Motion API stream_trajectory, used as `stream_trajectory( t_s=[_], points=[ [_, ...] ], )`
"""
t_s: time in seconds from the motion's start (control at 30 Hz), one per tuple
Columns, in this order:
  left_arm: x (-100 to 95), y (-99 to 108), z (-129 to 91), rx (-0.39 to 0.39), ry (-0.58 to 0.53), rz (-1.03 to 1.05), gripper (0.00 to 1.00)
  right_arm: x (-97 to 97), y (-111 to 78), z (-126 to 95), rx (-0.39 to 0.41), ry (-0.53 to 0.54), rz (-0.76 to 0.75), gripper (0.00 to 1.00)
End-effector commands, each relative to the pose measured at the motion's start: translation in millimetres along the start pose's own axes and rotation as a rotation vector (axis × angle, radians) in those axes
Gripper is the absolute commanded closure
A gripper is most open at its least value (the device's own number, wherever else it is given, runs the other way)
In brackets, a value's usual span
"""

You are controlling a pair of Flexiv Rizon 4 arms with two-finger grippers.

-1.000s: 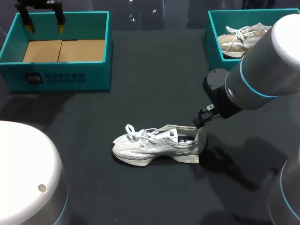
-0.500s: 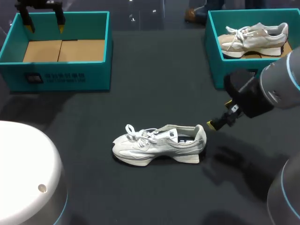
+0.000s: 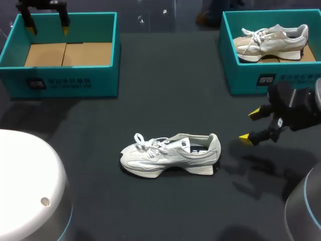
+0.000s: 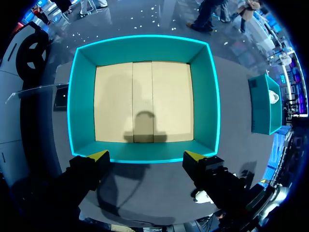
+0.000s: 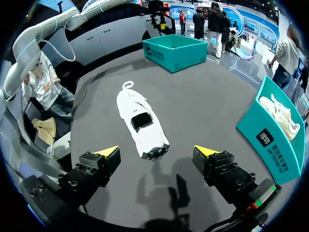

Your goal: Take the shoe out of the shoebox, open the shoe tongue, remove and reinsert the insole, then place the shoe into the shoebox

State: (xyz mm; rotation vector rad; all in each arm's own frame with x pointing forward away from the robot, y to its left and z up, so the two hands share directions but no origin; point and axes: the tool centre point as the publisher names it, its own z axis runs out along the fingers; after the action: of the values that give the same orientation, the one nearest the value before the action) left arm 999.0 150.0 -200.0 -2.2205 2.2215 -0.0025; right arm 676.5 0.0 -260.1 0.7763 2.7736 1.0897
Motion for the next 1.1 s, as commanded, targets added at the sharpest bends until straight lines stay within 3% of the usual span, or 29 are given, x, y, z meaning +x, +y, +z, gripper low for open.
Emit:
stream_trajectory(
  t_s=[0.03,0.53,0.67,1.1],
  points=[
    [0.0,-0.3,-0.1,-0.001,0.0,0.0,0.0,-2.7,-9.5,0.4,-0.336,0.01,-0.025,0.0],
    [0.0,-0.3,-0.1,-0.001,0.0,0.0,0.0,-22.8,-30.3,13.3,-0.427,0.052,-0.106,0.0],
    [0.0,-0.3,-0.1,-0.001,0.0,0.0,0.0,-25.3,-39.4,16.2,-0.451,0.019,-0.132,0.0],
    [0.0,-0.3,-0.1,-0.001,0.0,0.0,0.0,-23.3,-43.0,20.0,-0.441,0.022,-0.174,0.0]
  ],
)
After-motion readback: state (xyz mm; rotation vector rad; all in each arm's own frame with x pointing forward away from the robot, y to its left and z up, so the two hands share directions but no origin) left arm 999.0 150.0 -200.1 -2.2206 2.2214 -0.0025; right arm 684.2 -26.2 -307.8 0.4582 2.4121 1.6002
